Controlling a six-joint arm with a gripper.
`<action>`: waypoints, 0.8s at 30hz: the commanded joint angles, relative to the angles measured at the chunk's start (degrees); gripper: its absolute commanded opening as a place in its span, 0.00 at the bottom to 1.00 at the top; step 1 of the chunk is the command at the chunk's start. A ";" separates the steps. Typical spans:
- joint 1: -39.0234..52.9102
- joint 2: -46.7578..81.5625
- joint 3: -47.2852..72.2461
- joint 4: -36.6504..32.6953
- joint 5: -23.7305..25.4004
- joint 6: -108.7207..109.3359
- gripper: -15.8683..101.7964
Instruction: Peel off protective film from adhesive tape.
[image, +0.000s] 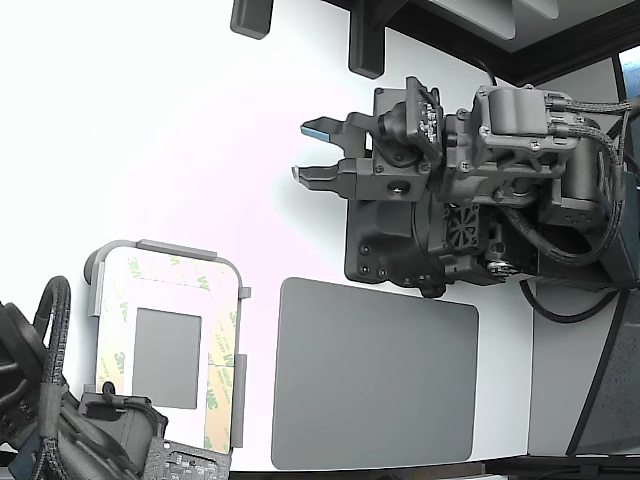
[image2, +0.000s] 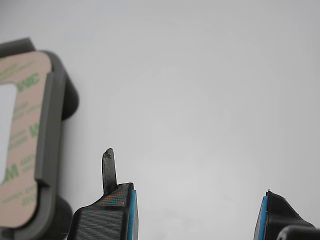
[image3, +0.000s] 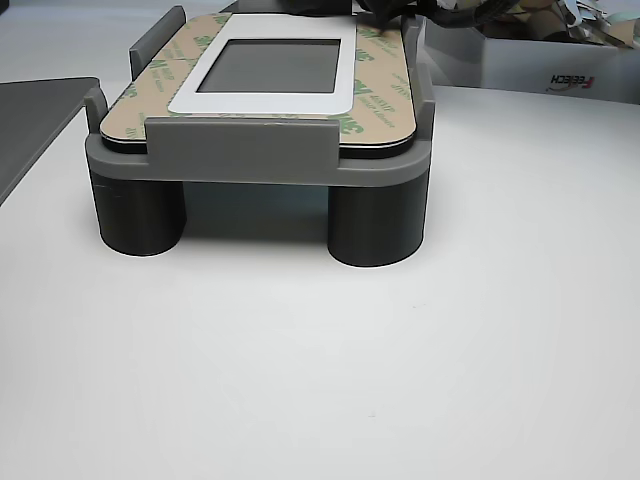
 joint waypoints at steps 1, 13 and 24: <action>19.07 0.97 0.88 -2.72 14.15 -67.32 0.04; 19.07 -1.14 0.88 -10.20 16.00 -70.31 0.03; 19.34 -16.70 0.79 -26.89 13.18 -76.90 0.03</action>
